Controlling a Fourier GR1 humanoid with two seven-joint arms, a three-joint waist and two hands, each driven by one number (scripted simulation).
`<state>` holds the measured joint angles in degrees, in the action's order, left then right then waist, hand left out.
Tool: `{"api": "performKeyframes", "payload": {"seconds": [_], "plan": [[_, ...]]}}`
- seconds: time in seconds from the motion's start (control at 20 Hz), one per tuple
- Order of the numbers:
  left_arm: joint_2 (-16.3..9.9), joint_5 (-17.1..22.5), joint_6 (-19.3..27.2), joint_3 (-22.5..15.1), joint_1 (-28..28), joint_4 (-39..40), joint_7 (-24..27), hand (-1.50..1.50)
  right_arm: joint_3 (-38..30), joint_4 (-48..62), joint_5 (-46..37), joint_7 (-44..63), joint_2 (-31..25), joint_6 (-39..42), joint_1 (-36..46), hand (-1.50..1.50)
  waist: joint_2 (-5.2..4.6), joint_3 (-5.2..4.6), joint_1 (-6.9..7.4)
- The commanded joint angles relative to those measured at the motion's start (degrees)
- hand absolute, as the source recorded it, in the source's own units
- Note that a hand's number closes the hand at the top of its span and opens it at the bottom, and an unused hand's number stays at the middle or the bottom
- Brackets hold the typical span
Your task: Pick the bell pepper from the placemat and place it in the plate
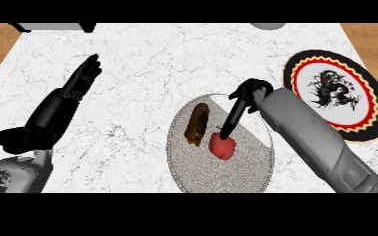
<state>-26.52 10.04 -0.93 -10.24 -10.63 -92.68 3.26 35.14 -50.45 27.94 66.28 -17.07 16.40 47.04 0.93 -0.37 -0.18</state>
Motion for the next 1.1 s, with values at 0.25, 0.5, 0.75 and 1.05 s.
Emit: {"api": "performKeyframes", "payload": {"seconds": [0.25, 0.5, 0.75, 1.05], "plan": [[1.0, -1.3, 0.4, -0.2, 2.1, -2.8, -0.1, 0.0, 3.6, -1.6, 4.2, 12.4, 3.6, -0.3, -2.9, -1.5, -0.46, 0.31, 0.5], [1.5, -2.2, 0.7, -0.8, 2.3, -3.3, -1.5, 0.0, 7.0, -1.4, 2.9, 9.5, 2.5, -0.6, -5.1, -1.5, -0.65, 0.34, 0.59], [0.7, -0.2, -2.5, 1.6, -2.8, 1.4, -1.2, 0.0, 9.6, -2.8, 2.8, 4.8, 4.8, 2.0, -4.4, 1.5, -1.14, 0.33, 0.27], [2.4, -4.0, 0.2, -0.1, 0.1, -1.1, -1.1, 0.0, 12.4, -6.9, -1.2, 3.1, 4.0, -1.8, -6.2, 1.5, -0.8, 0.35, 0.48]]}}
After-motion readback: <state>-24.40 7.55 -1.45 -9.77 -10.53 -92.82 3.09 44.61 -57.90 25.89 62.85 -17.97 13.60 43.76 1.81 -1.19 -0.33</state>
